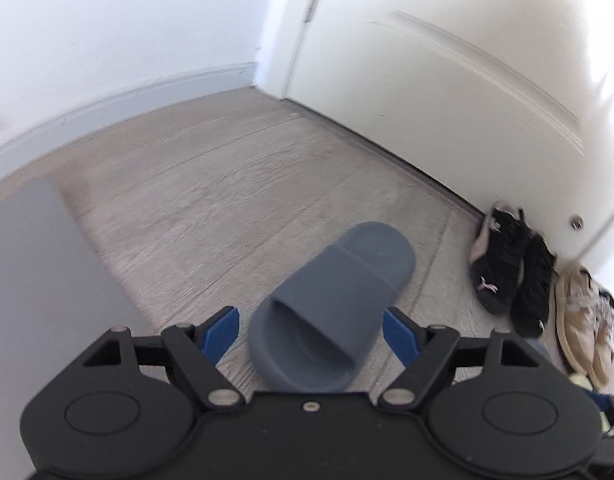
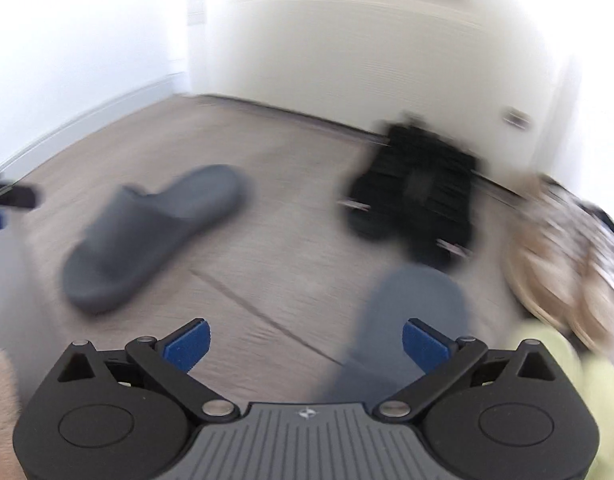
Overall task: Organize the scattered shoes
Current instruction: 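Lower the grey slide onto the floor with the right tool and align it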
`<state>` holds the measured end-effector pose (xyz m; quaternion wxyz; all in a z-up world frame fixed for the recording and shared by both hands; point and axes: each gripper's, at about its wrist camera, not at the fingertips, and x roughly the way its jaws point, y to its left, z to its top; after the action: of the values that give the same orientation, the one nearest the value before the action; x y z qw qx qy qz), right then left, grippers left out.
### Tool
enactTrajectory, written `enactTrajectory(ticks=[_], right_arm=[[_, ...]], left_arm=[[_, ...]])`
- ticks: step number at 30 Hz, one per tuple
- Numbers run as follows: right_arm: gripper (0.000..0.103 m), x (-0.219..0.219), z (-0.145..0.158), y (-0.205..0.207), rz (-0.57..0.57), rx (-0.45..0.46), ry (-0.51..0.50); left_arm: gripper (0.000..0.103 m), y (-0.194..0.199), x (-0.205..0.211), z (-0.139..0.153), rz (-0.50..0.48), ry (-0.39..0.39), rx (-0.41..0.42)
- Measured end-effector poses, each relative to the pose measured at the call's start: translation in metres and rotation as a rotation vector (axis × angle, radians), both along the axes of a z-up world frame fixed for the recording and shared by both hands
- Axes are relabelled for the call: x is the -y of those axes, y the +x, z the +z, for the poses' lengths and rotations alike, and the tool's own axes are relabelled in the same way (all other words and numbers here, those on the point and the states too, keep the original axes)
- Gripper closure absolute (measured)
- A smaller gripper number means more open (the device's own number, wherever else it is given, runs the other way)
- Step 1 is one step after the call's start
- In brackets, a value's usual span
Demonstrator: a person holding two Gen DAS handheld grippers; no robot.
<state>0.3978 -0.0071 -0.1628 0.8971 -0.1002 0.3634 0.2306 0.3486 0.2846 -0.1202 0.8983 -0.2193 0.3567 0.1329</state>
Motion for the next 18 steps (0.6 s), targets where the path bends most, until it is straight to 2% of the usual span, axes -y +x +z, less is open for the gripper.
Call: enactTrajectory(ticks=[4, 7, 10, 14, 18], right_arm=[[0.001, -0.059, -0.006, 0.012, 0.240, 0.057, 0.001], [0.001, -0.108, -0.016, 0.022, 0.422, 0.129, -0.049], [0.001, -0.140, -0.029, 0.031, 0.542, 0.160, -0.122], [0.001, -0.167, -0.047, 0.028, 0.648, 0.228, -0.241], [0.002, -0.179, -0.058, 0.020, 0.690, 0.292, -0.290]], left_arm=[[0.023, -0.002, -0.018, -0.006, 0.053, -0.044, -0.003], [0.023, -0.001, -0.025, -0.010, 0.073, -0.074, -0.004], [0.023, 0.003, -0.027, -0.013, 0.069, -0.080, -0.009], [0.023, 0.004, -0.025, -0.014, 0.044, -0.069, -0.012], [0.023, 0.005, -0.027, -0.017, 0.034, -0.080, -0.018]])
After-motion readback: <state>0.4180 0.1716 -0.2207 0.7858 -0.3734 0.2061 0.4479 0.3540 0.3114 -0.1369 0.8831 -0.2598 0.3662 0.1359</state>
